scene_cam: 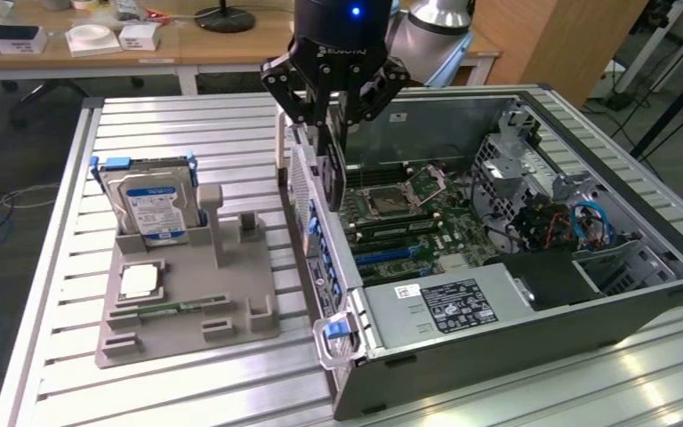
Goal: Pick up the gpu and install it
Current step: 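Pick up the gpu and move the gpu toward the slot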
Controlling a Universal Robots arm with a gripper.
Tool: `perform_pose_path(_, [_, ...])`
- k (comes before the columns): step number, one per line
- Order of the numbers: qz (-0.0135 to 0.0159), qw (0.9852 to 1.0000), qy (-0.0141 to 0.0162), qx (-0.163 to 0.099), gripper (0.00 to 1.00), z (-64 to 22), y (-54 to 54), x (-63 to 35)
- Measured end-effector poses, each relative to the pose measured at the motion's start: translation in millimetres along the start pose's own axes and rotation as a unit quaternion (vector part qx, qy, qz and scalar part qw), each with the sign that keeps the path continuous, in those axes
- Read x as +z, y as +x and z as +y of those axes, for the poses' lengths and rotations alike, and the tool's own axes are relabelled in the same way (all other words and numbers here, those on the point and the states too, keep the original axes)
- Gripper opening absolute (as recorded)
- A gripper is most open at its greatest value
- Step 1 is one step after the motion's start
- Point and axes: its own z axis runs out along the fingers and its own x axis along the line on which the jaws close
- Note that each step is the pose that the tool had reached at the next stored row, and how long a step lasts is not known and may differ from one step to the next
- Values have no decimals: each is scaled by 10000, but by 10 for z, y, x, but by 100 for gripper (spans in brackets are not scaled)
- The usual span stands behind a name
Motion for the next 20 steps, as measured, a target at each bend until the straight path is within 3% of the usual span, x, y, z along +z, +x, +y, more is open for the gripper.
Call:
perform_pose_path(8, [0, 10000, -1, -1, 26, 2, -17, 1])
perform_pose_path(20, [0, 10000, 0, 0, 26, 16, -205, 5])
